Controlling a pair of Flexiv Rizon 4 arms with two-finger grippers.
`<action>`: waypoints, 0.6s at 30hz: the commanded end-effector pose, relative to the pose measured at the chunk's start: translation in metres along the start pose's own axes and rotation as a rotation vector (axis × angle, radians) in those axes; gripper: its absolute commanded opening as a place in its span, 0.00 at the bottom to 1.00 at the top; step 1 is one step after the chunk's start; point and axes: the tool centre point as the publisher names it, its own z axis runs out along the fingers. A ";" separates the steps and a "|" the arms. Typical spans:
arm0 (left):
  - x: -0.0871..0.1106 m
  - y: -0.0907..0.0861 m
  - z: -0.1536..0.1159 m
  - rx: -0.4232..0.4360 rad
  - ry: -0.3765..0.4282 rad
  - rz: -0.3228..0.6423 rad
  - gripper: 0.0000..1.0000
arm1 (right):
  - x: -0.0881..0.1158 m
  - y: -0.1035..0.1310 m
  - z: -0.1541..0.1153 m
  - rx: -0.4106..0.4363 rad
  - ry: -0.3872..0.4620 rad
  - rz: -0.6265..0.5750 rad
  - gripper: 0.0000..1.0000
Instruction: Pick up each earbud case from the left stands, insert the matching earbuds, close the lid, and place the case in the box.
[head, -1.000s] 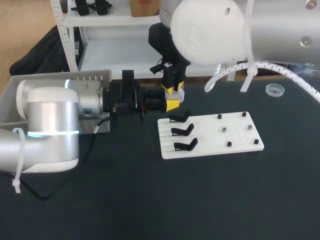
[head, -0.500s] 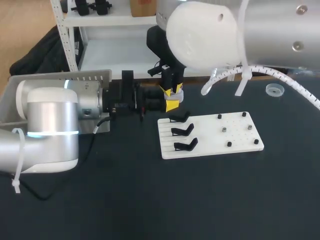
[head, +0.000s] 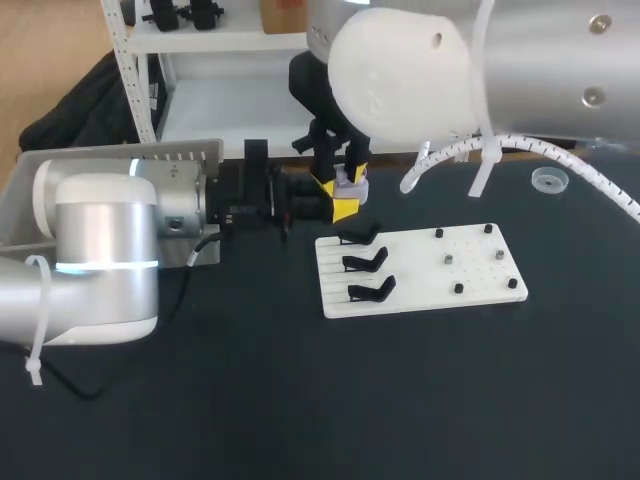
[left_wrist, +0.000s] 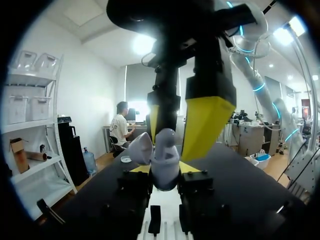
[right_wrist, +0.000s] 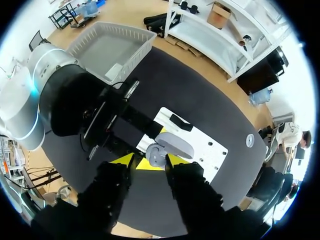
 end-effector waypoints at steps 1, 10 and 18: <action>0.000 -0.002 0.000 -0.004 -0.001 0.001 0.00 | 0.001 -0.002 -0.001 0.005 -0.008 0.001 0.38; 0.000 -0.002 0.000 -0.004 -0.001 0.001 0.00 | 0.004 -0.004 -0.001 0.014 -0.006 -0.003 0.38; 0.000 -0.002 0.000 -0.004 -0.001 0.001 0.00 | 0.007 -0.003 -0.020 0.028 -0.044 -0.036 0.38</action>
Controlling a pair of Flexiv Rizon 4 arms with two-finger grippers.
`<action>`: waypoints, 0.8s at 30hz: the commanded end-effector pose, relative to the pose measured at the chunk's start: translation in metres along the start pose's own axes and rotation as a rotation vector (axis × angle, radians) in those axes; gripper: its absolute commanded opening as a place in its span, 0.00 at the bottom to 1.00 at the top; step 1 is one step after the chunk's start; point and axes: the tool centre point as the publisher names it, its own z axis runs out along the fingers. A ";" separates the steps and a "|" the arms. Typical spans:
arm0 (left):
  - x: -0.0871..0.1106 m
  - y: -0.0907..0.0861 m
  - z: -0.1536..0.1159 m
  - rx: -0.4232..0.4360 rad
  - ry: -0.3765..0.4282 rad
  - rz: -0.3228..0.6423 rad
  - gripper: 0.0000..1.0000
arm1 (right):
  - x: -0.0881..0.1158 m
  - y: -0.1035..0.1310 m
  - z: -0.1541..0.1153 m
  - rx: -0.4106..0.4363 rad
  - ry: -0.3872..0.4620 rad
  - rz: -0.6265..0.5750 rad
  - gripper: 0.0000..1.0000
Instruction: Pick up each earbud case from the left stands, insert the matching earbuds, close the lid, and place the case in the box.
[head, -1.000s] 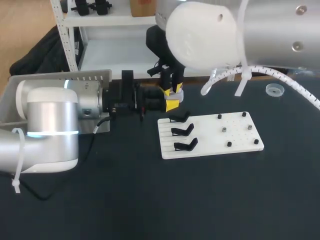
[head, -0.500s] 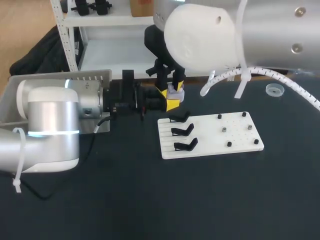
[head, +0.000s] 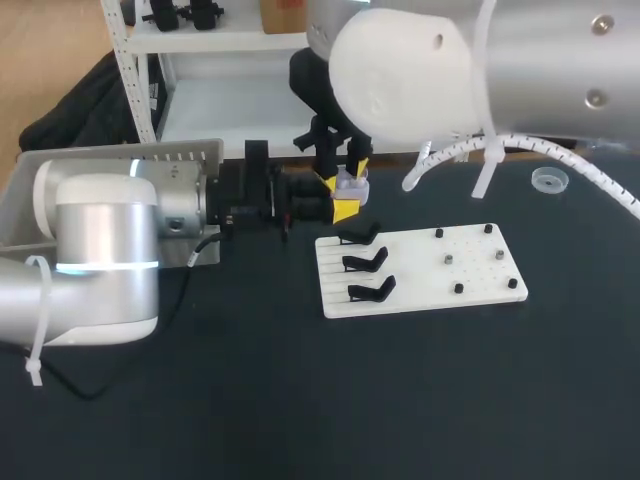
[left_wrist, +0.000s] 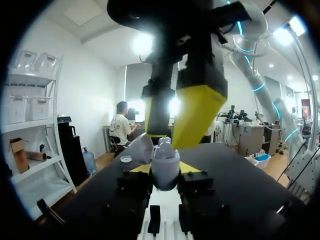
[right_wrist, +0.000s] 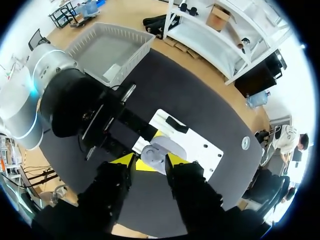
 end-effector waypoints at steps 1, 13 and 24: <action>0.000 -0.002 0.000 -0.005 -0.001 0.001 0.00 | 0.011 0.001 -0.020 0.002 -0.038 -0.009 0.38; 0.000 -0.002 0.000 -0.005 -0.001 0.001 0.00 | -0.042 -0.030 -0.012 0.013 -0.220 0.175 0.39; 0.000 -0.002 0.000 -0.005 -0.001 0.001 0.00 | -0.033 -0.052 0.027 0.050 -0.140 0.237 0.35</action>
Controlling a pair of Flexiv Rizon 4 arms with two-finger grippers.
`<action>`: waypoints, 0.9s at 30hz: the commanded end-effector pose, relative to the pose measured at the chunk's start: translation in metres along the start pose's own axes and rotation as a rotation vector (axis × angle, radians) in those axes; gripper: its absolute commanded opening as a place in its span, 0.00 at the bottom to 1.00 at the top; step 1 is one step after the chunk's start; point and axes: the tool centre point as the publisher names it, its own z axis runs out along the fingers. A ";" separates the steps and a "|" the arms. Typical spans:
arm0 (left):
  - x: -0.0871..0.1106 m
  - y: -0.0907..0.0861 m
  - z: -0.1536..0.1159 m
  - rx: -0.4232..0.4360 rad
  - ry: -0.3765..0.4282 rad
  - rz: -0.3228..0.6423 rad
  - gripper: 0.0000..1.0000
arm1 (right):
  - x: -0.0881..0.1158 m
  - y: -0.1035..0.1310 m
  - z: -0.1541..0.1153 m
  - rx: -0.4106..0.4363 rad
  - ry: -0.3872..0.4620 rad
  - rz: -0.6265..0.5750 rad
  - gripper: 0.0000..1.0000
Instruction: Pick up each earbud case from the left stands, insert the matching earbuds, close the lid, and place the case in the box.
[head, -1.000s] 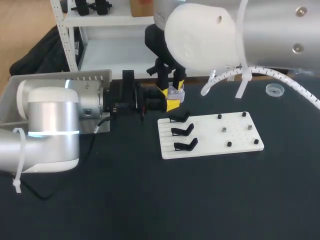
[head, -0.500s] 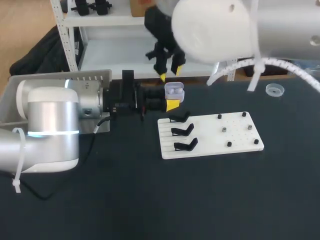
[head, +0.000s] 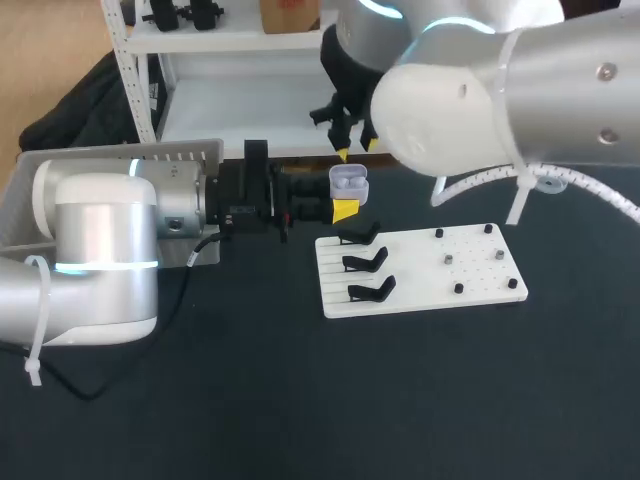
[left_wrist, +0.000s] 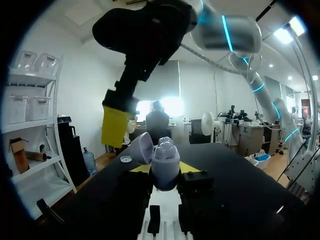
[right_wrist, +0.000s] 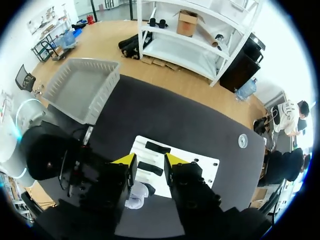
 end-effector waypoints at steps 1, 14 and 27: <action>0.000 -0.001 0.000 -0.005 -0.002 0.001 0.00 | 0.004 0.001 0.005 0.004 0.028 -0.001 0.35; 0.000 -0.001 0.000 -0.005 -0.002 0.001 0.00 | 0.035 0.006 -0.013 -0.036 0.047 0.011 0.36; -0.022 0.014 -0.054 -0.091 0.023 0.080 0.00 | 0.018 -0.050 -0.036 -0.042 -0.173 0.337 1.00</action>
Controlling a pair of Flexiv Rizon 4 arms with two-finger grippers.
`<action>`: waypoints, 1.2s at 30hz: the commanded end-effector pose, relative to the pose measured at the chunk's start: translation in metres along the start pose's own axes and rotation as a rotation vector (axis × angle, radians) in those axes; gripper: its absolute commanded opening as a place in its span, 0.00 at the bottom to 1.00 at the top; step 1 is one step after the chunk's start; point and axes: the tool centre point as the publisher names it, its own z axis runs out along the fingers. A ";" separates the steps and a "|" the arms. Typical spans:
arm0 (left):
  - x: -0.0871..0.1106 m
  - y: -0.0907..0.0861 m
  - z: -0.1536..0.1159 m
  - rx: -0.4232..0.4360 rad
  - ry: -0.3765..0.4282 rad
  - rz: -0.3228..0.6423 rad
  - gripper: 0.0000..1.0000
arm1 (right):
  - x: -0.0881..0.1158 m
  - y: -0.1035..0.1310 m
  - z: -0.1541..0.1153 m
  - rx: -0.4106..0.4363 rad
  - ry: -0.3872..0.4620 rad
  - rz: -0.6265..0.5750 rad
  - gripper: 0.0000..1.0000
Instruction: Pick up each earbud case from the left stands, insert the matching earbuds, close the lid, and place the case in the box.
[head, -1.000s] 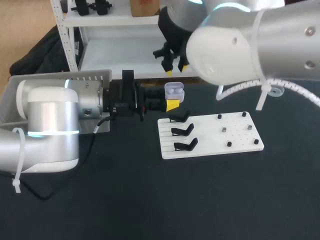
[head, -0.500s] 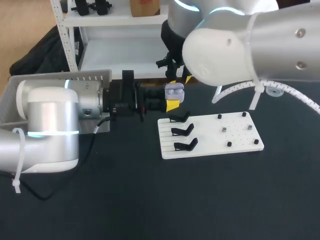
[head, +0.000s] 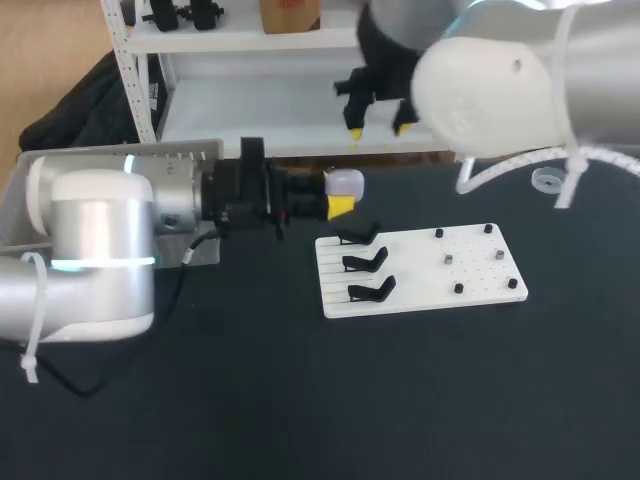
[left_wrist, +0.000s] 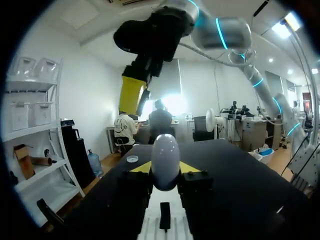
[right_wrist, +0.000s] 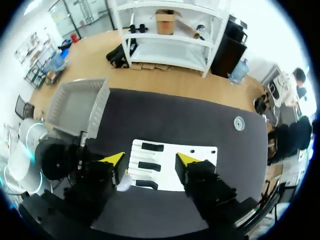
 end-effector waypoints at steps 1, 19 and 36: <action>-0.021 0.001 -0.050 -0.071 0.014 0.040 0.00 | 0.017 -0.026 0.000 -0.024 -0.121 0.105 1.00; 0.001 0.080 -0.225 -0.300 0.161 0.085 0.00 | 0.040 -0.049 0.007 -0.019 -0.113 0.190 1.00; 0.110 0.126 -0.266 -0.359 0.343 -0.165 0.00 | 0.040 -0.049 0.007 -0.019 -0.113 0.190 1.00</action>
